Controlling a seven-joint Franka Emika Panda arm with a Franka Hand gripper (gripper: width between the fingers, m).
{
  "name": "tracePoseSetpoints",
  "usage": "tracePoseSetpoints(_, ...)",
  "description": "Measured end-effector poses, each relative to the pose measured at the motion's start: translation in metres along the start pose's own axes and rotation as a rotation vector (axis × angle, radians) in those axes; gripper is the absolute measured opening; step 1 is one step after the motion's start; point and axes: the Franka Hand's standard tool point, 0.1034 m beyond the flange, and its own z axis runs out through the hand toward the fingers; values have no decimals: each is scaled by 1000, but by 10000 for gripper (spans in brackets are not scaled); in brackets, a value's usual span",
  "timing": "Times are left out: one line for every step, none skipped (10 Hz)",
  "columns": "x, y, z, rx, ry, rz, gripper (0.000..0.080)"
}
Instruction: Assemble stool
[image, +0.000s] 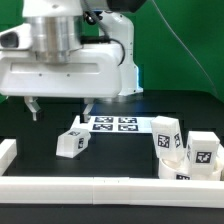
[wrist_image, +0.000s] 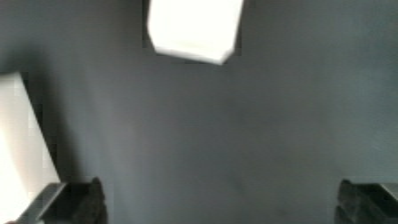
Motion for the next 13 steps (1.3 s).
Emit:
tracePoseSetpoints(-9, 4, 10, 20, -64, 40, 649)
tracePoseSetpoints(-12, 4, 19, 16, -87, 52, 649)
tracePoseSetpoints(-11, 2, 19, 16, -90, 44, 649)
tracePoseSetpoints(-12, 2, 19, 18, -101, 45, 649)
tracePoseSetpoints(-13, 2, 19, 18, -104, 45, 649)
tracePoseSetpoints(-21, 2, 20, 35, -185, 60, 649)
tracePoseSetpoints(-20, 4, 18, 73, -286, 116, 649)
tracePoseSetpoints(-17, 4, 25, 109, -326, 187, 649)
tracePoseSetpoints(-28, -3, 32, 158, -427, 269, 649)
tracePoseSetpoints(-30, -7, 33, 168, -494, 268, 649)
tracePoseSetpoints(-25, -10, 31, 160, -532, 242, 649)
tracePoseSetpoints(-30, -10, 33, 169, -595, 240, 649)
tracePoseSetpoints(-35, -6, 36, 178, -680, 238, 649)
